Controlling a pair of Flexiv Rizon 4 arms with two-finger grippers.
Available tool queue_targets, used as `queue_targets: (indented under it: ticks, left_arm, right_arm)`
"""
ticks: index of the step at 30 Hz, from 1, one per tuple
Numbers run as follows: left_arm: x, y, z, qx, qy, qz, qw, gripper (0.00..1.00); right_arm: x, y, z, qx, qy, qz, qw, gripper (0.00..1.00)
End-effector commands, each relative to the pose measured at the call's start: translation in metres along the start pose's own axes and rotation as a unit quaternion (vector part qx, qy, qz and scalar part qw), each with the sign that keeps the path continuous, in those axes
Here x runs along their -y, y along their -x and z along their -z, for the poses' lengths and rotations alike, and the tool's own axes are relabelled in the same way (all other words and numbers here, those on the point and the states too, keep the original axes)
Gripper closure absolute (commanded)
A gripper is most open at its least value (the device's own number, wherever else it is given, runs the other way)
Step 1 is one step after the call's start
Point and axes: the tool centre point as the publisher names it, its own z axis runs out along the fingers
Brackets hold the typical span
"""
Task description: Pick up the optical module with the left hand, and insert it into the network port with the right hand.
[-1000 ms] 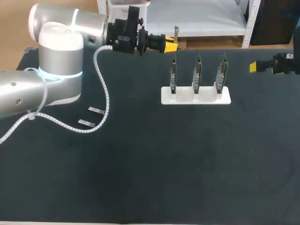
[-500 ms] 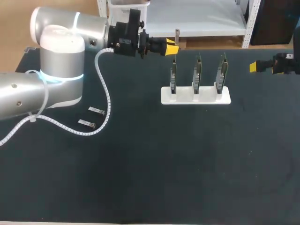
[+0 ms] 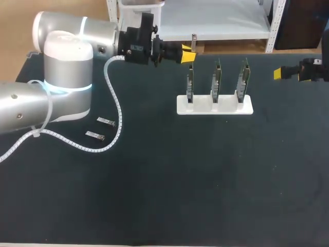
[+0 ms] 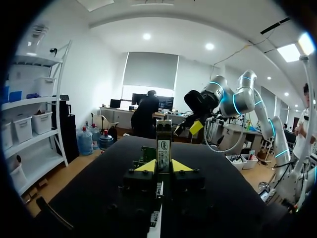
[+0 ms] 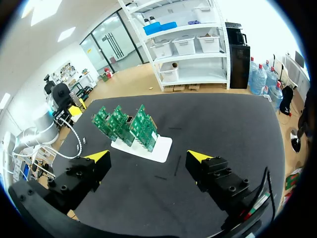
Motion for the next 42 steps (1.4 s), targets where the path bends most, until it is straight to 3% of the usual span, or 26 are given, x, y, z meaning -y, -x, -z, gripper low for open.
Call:
queue_targets:
  ticks: [1,30,34,36,42]
  left_arm:
    - [0.004,-0.002,0.001,0.001,0.005,0.001,1.000,1.00]
    - [0.000,-0.008,-0.002,-0.005,0.020,0.003,1.000,1.00]
    - [0.000,-0.008,-0.002,-0.005,0.020,0.003,1.000,1.00]
    - [0.000,-0.008,-0.002,-0.005,0.020,0.003,1.000,1.00]
    - [0.000,-0.008,-0.002,-0.005,0.020,0.003,1.000,1.00]
  right_arm:
    - [0.000,0.000,0.000,0.000,0.000,0.000,1.000,0.00]
    - [0.000,0.000,0.000,0.000,0.000,0.000,1.000,0.00]
    - [0.000,0.008,-0.003,0.001,0.029,0.020,0.999,0.00]
    - [-0.001,0.013,-0.005,-0.012,0.062,0.046,0.997,0.00]
    - [-0.009,0.027,-0.016,-0.065,0.153,0.140,0.976,0.00]
